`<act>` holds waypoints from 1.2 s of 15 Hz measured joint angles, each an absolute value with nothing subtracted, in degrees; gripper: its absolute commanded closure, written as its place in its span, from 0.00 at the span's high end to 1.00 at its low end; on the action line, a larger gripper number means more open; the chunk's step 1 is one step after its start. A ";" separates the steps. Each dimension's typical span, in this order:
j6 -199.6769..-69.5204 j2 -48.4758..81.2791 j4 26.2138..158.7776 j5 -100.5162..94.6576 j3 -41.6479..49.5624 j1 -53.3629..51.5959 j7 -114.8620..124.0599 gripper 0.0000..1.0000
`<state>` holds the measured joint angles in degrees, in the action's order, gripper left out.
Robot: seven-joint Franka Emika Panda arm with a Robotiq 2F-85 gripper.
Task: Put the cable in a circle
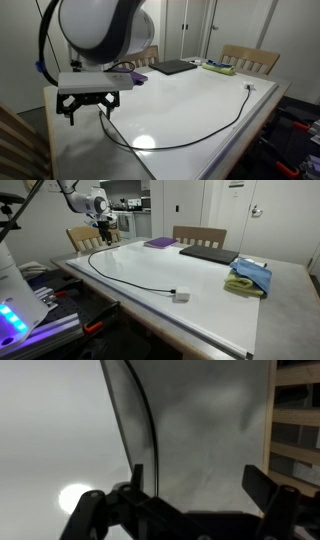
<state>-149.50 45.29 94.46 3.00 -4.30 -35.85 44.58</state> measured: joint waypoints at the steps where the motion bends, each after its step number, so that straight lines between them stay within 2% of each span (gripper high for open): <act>1: -149.50 45.82 94.20 3.00 -4.31 -35.97 45.21 1.00; 11: -149.56 48.53 92.95 3.00 -4.64 -36.61 45.89 1.00; 13: -149.56 48.53 92.95 3.00 -4.64 -36.60 45.89 0.72; 18: -149.52 48.08 92.94 2.99 -4.50 -36.36 45.89 0.38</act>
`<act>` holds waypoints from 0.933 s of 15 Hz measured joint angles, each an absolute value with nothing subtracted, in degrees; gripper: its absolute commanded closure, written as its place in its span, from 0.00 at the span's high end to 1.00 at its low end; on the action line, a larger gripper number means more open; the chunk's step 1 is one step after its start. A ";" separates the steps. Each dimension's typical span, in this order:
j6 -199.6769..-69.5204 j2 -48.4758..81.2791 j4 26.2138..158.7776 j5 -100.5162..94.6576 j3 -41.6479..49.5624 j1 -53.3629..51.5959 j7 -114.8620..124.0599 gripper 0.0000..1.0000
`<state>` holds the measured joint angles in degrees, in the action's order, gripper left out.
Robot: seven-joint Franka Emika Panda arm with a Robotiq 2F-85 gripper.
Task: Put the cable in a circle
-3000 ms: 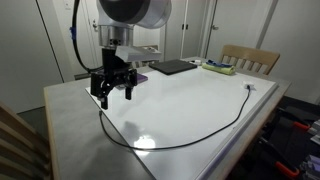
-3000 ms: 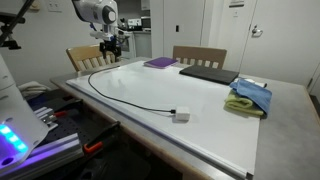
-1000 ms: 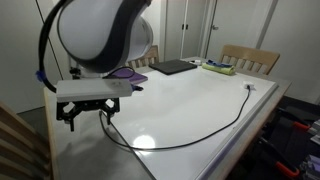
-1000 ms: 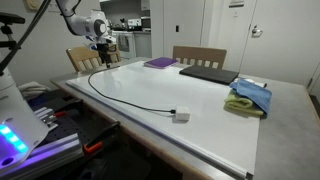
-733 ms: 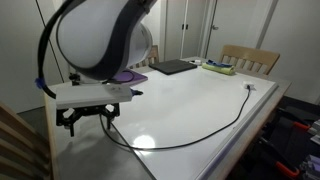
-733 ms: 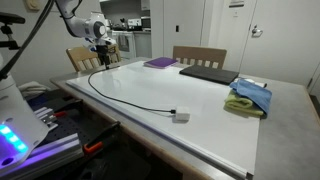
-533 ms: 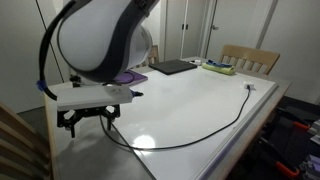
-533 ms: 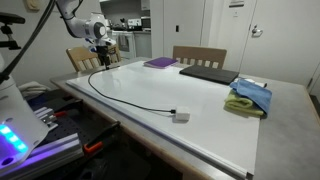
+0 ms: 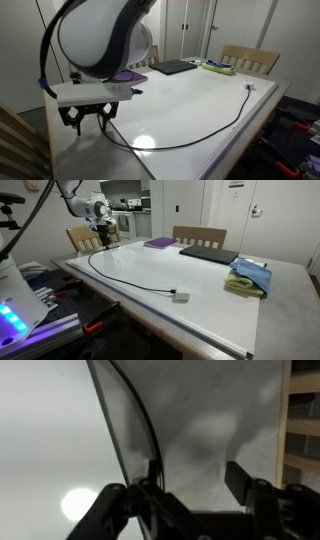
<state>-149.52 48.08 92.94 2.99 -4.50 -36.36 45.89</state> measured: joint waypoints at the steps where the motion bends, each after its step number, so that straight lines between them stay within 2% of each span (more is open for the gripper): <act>1: -149.52 48.01 92.94 2.99 -4.43 -36.31 45.89 0.30; 5: -149.52 47.87 92.94 2.99 -4.04 -36.20 45.89 0.02; 6: -149.52 47.87 92.95 2.99 -4.02 -36.11 45.89 0.00; 14: -149.54 47.88 93.06 2.94 -3.97 -35.78 45.36 0.01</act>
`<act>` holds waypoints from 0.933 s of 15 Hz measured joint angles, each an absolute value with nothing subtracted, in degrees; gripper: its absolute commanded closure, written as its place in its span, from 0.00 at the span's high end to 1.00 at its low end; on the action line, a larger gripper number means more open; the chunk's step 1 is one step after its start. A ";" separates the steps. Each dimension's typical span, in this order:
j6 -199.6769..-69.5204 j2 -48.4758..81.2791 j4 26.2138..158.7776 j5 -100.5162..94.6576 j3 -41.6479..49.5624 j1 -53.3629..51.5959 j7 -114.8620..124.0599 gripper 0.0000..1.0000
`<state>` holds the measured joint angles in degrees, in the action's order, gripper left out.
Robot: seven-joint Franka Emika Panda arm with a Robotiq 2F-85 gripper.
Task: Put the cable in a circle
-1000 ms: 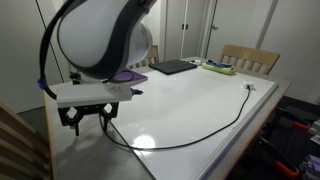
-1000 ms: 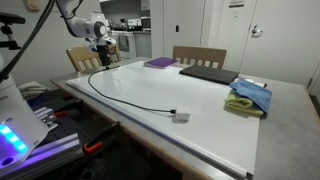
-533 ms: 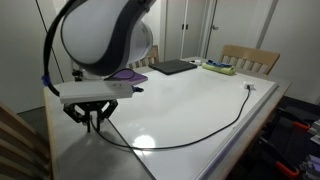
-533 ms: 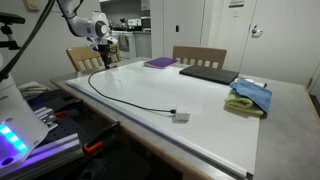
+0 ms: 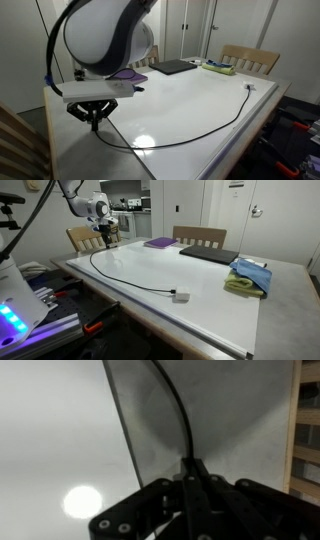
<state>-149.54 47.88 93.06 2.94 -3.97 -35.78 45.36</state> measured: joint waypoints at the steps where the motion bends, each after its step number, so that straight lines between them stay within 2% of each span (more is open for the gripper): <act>1: -149.55 47.87 93.07 2.93 -3.96 -35.74 45.23 0.01; 8: -149.63 45.35 94.64 2.45 -2.26 -35.46 44.45 0.01; 14: -151.55 39.28 101.03 0.89 1.19 -35.41 44.96 0.01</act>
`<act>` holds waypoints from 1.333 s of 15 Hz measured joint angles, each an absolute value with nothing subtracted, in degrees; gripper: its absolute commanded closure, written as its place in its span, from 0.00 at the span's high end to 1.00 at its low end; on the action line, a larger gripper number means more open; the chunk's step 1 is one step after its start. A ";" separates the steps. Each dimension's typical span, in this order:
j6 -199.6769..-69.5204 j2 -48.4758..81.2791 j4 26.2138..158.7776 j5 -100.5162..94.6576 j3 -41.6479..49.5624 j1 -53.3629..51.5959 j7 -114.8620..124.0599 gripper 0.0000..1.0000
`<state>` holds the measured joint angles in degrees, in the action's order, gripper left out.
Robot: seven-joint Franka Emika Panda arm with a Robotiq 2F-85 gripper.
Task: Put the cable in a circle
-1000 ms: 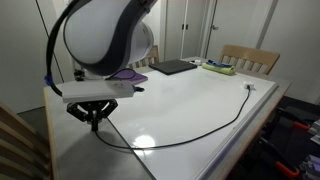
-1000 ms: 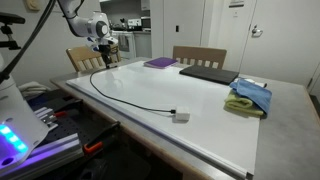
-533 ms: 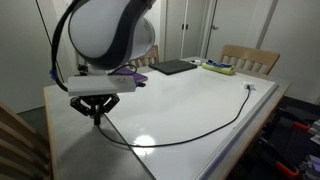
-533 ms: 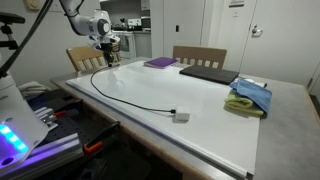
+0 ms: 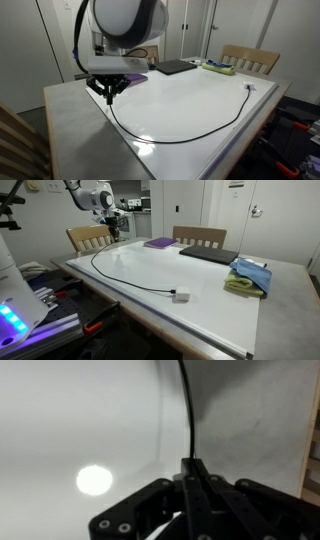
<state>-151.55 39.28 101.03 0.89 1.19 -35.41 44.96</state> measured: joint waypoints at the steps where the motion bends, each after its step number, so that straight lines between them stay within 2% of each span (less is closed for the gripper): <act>1: -152.31 38.26 102.43 0.60 1.75 -35.40 45.38 0.01; 11: -166.92 29.34 119.12 -6.75 11.35 -36.89 57.85 0.01; 17: -180.12 27.09 128.90 -10.98 27.70 -47.56 67.40 0.04; 20: -180.96 27.07 129.76 -11.04 29.27 -49.40 68.32 0.04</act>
